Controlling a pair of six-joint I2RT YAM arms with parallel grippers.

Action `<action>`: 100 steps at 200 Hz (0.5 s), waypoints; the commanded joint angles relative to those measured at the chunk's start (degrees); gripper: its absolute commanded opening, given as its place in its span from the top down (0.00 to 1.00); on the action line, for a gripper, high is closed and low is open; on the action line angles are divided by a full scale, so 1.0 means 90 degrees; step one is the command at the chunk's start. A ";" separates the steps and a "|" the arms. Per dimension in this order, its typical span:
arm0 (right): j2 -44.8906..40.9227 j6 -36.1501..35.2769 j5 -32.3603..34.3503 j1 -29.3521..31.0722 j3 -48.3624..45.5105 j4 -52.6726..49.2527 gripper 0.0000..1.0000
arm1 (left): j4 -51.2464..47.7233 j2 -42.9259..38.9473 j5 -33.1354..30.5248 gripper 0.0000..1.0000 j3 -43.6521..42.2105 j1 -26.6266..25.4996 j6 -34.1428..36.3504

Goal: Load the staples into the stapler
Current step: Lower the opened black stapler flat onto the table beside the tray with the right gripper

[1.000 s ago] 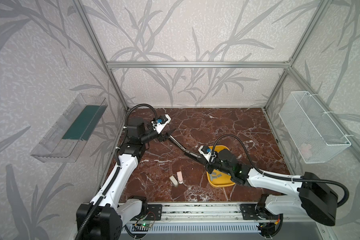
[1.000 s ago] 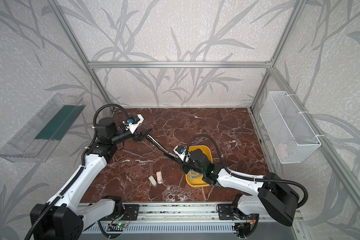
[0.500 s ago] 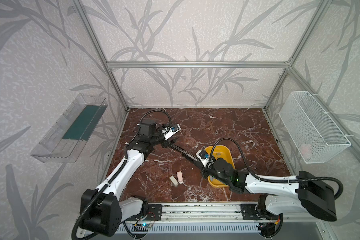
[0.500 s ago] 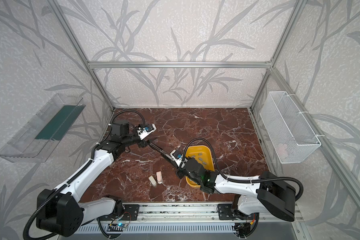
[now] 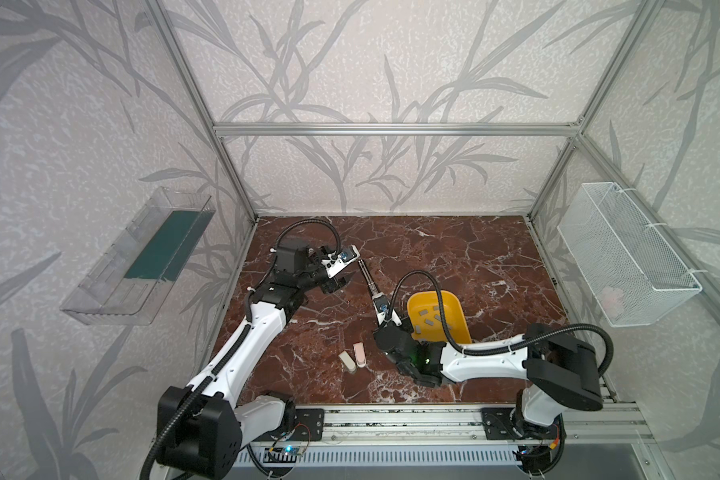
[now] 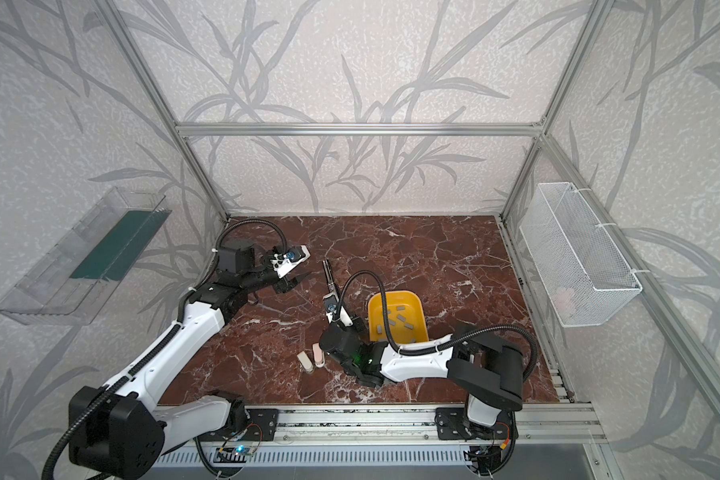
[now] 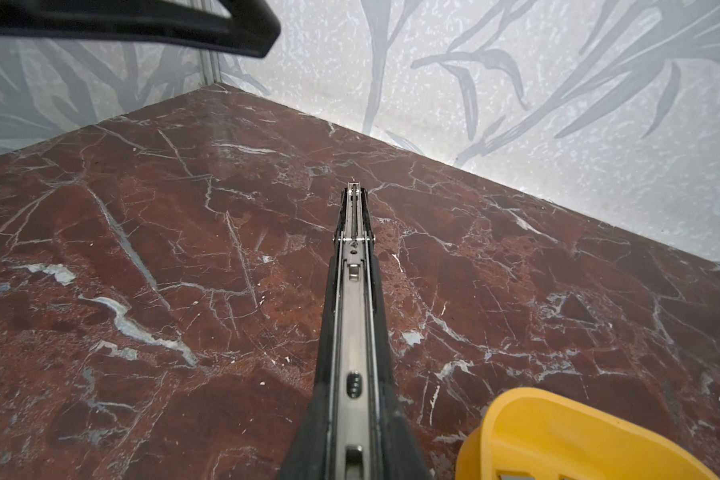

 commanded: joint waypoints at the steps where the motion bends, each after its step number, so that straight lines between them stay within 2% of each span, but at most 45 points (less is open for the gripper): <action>1: 0.0435 0.0412 0.0507 0.0058 0.0386 -0.0099 1.00 | 0.0139 -0.0165 0.0038 0.29 0.0014 -0.0016 -0.0063; 29: 0.0993 0.0586 0.0681 0.0059 0.0895 -0.0698 1.00 | 0.0100 -0.0139 0.0072 0.29 0.0087 -0.0012 -0.0082; 64: 0.1352 0.0132 0.1117 0.0054 0.0685 -0.0096 1.00 | 0.0100 -0.0166 0.0106 0.29 0.0056 -0.0016 -0.0084; 83: 0.1502 -0.0063 0.1043 0.0050 0.0527 0.0309 1.00 | 0.0155 -0.0203 0.0160 0.29 0.0017 -0.0025 -0.0126; 100: 0.1581 -0.0005 0.0658 0.0050 0.0528 0.0278 1.00 | 0.0192 -0.0201 0.0160 0.29 0.0014 -0.0026 -0.0125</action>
